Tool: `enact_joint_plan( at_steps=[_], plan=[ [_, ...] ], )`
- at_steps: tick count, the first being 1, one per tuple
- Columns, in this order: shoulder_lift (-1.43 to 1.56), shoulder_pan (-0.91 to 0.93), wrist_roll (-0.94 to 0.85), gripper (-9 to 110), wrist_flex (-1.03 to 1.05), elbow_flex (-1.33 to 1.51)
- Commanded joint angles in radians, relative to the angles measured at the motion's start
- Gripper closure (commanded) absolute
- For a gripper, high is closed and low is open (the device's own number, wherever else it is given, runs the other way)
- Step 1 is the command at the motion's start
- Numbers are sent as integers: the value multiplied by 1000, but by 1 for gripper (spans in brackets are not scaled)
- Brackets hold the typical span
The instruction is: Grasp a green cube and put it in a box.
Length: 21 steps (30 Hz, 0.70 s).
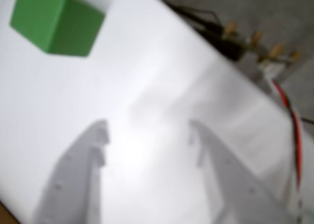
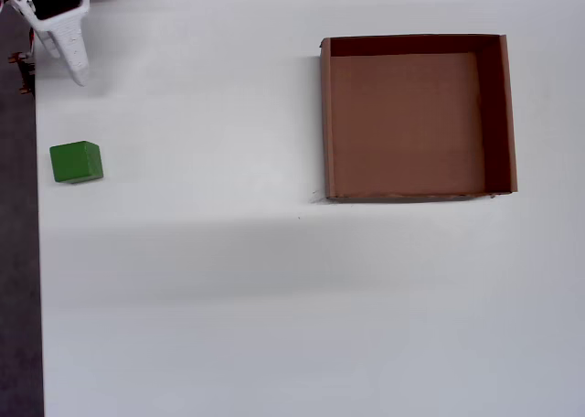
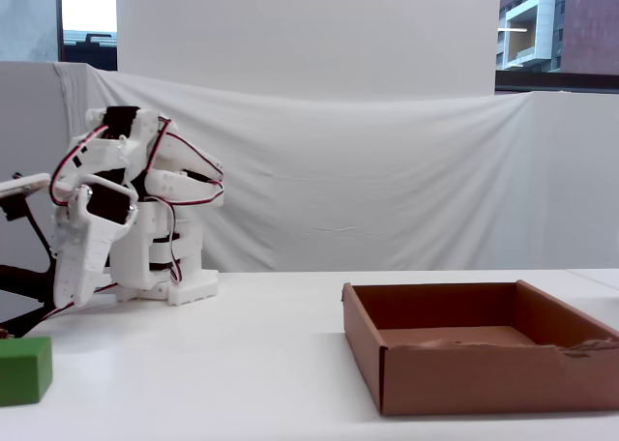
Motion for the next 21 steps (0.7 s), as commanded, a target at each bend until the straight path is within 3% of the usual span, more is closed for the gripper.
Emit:
enact_joint_plan(
  at_steps=[1,21],
  plan=[
    [5,-3,3,79,9,-6],
    [5,-9,-3,79,6,-8]
  ],
)
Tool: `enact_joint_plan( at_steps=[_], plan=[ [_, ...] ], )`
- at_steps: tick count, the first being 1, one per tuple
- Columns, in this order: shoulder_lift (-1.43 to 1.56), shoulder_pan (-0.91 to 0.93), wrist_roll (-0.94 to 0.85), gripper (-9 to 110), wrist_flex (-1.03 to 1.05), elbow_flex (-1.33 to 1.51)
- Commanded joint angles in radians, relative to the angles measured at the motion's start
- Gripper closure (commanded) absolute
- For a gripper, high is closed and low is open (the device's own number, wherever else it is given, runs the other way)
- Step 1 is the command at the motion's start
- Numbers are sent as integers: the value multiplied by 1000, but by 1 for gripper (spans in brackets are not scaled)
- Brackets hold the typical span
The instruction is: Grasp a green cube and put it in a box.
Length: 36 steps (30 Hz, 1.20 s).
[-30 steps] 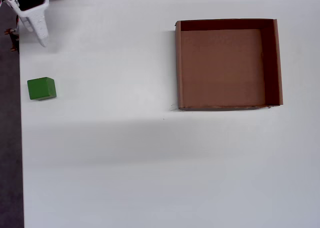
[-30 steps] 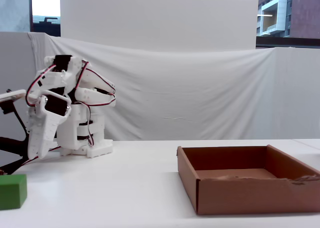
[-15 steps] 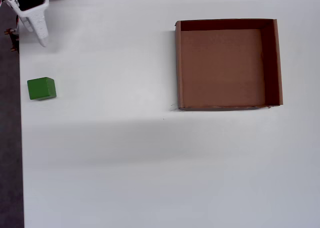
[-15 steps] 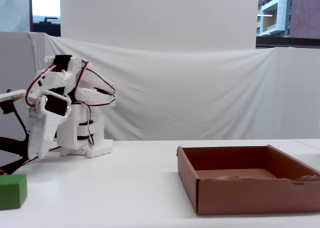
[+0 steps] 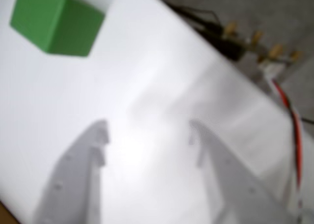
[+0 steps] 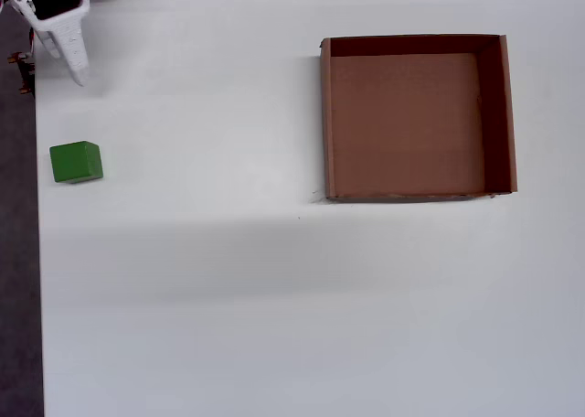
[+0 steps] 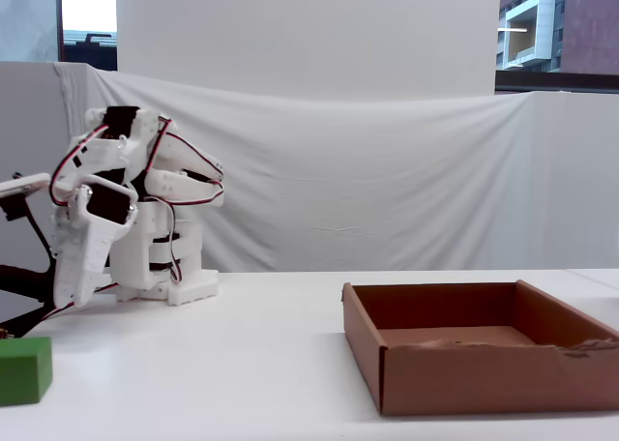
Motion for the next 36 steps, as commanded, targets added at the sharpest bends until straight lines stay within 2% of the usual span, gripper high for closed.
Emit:
enact_joint_plan(
  at_steps=[1,4,8,22,32,36],
  plan=[
    [5,-11,-3,79,5,-8],
    [-57,-12,-8,79,-26,-26],
    [-255,23,-9,79,-2,-236],
    [-483,-9,-41,79,-98,-357],
    [-657,-5,-239,79,-91,-456],
    [-723,-15,-313,79,-169,-462]
  ],
)
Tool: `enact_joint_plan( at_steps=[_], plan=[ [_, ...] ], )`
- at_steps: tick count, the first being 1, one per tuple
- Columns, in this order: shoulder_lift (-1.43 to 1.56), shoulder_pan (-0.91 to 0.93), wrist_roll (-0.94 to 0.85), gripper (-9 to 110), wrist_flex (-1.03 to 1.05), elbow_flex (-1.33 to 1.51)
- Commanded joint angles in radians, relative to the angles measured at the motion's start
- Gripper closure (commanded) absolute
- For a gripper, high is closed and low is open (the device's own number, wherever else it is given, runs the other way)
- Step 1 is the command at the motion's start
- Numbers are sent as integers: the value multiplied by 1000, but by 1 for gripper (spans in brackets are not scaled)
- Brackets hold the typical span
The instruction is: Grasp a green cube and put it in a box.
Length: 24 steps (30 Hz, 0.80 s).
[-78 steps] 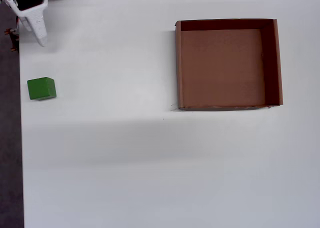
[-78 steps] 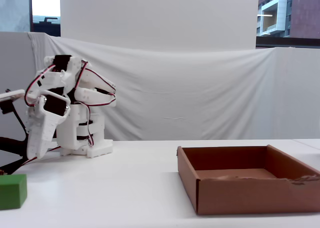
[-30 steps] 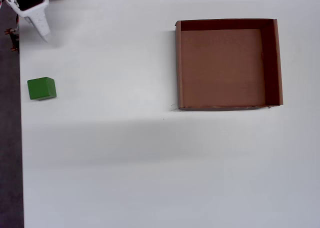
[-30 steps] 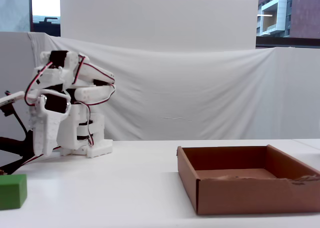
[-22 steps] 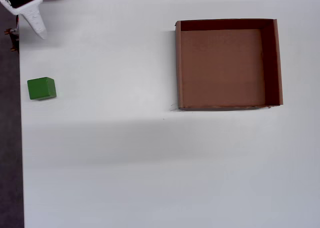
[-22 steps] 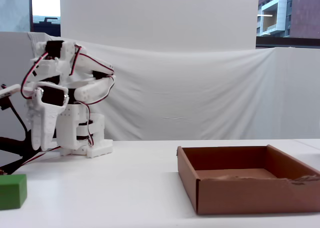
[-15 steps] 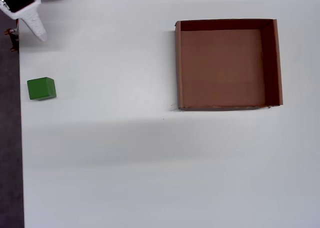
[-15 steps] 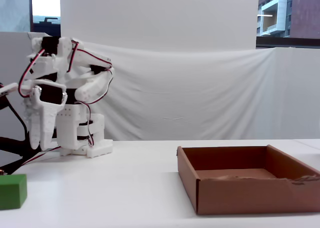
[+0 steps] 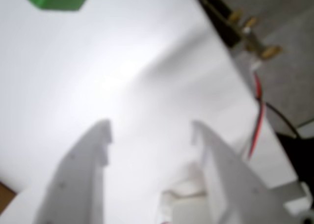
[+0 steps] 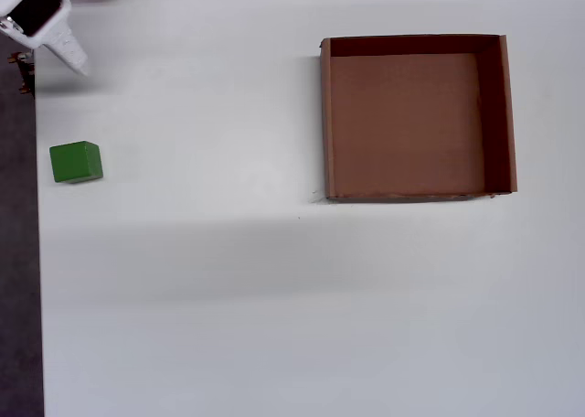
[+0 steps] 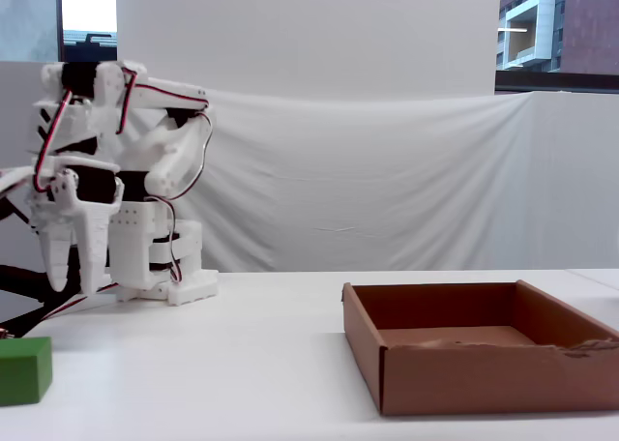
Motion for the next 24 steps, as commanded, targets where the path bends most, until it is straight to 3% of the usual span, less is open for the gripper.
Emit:
enact_joint_plan(
  at_steps=[1,12,24],
  plan=[
    [-38,-17,-40,79,-63,-60],
    [-302,-6,-97,79,-25,-264],
    [-356,-32,-190,79,-117,-301]
  ],
)
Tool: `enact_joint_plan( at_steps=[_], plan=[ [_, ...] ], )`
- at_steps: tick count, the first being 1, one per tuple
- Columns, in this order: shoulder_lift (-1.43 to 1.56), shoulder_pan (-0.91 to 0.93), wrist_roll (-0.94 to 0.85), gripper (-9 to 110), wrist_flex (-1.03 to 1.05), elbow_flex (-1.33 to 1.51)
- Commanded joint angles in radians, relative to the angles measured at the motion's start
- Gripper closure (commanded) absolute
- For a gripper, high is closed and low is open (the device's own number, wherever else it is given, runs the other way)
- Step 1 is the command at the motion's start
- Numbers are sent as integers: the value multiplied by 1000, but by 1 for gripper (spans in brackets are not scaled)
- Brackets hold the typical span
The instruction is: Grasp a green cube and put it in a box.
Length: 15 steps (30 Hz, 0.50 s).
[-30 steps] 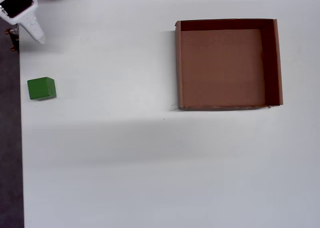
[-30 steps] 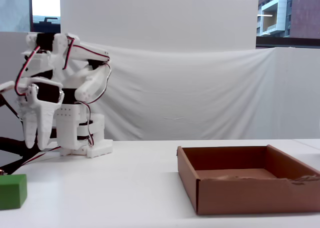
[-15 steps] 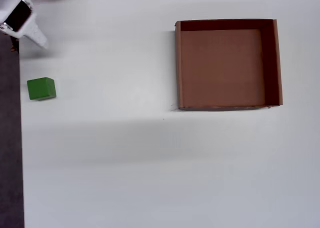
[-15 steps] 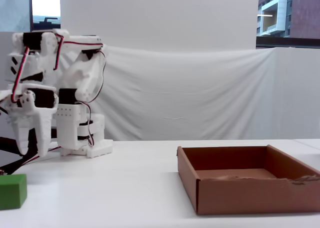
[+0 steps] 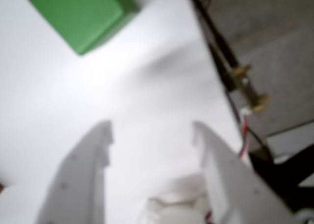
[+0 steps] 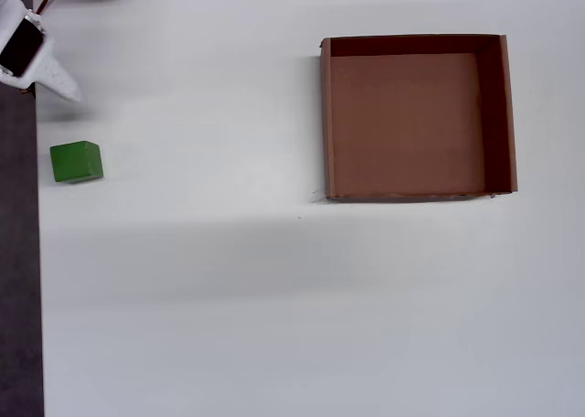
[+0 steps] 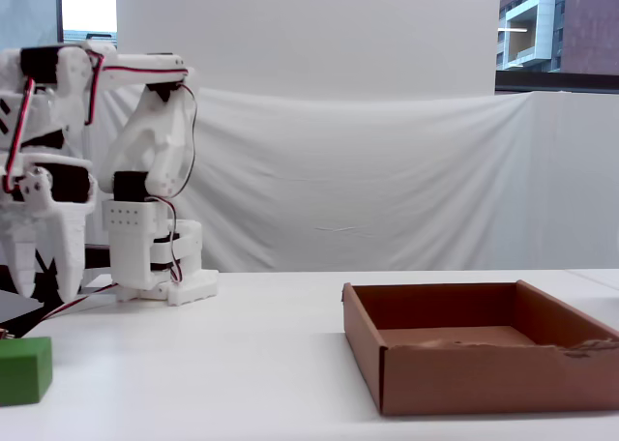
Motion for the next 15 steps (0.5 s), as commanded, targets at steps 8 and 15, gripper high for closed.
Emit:
enact_joint_plan(
  at_steps=[8,15],
  plan=[
    [-91,-15,-261,79,-201,-57],
    [-150,-17,-354,79,-170,-132]
  ],
)
